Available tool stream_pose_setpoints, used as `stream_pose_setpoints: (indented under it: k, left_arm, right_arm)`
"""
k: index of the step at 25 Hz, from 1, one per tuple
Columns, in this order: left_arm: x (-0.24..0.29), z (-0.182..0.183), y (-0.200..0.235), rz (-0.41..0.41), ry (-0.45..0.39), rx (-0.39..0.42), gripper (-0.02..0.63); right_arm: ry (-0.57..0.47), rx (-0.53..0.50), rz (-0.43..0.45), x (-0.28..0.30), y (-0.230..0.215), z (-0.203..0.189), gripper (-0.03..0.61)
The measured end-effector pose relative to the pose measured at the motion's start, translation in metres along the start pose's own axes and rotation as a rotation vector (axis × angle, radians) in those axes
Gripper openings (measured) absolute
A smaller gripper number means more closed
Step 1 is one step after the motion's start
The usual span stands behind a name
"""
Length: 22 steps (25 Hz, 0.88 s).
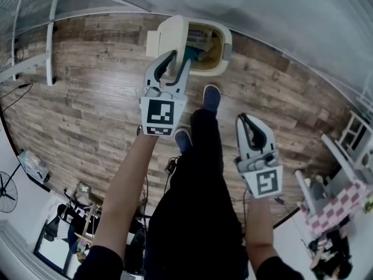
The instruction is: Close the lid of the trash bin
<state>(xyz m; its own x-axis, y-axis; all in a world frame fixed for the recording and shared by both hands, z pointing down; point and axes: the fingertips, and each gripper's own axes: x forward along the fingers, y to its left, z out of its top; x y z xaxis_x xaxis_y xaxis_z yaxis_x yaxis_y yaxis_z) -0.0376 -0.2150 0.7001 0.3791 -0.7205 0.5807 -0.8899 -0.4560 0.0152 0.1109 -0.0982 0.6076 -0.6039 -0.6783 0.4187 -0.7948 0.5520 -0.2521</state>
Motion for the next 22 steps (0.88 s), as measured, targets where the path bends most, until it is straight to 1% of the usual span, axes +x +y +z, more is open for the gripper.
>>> stream_pose_setpoints:
  k: [3, 5, 9, 14, 18, 22]
  left_arm:
    - [0.01, -0.002, -0.015, -0.025, -0.001, 0.024, 0.137]
    - [0.017, -0.006, -0.028, -0.056, 0.007, 0.034, 0.141]
    - [0.031, -0.016, -0.051, -0.13, 0.031, 0.033, 0.13]
    - [0.052, -0.029, -0.073, -0.195, 0.065, 0.027, 0.121]
    - [0.063, -0.041, -0.084, -0.245, 0.086, 0.044, 0.117]
    - [0.075, -0.051, -0.093, -0.258, 0.108, 0.039, 0.115]
  right_arm:
    - [0.01, -0.006, -0.011, -0.001, -0.008, -0.003, 0.009]
    - [0.009, -0.005, -0.018, -0.001, -0.013, -0.005, 0.009]
    - [0.001, -0.002, -0.027, 0.001, -0.02, -0.006, 0.009]
    - [0.02, -0.002, -0.025, 0.006, -0.025, -0.015, 0.009]
    - [0.007, 0.0, -0.015, 0.014, -0.023, -0.018, 0.009]
    - [0.02, 0.003, -0.015, 0.018, -0.027, -0.025, 0.009]
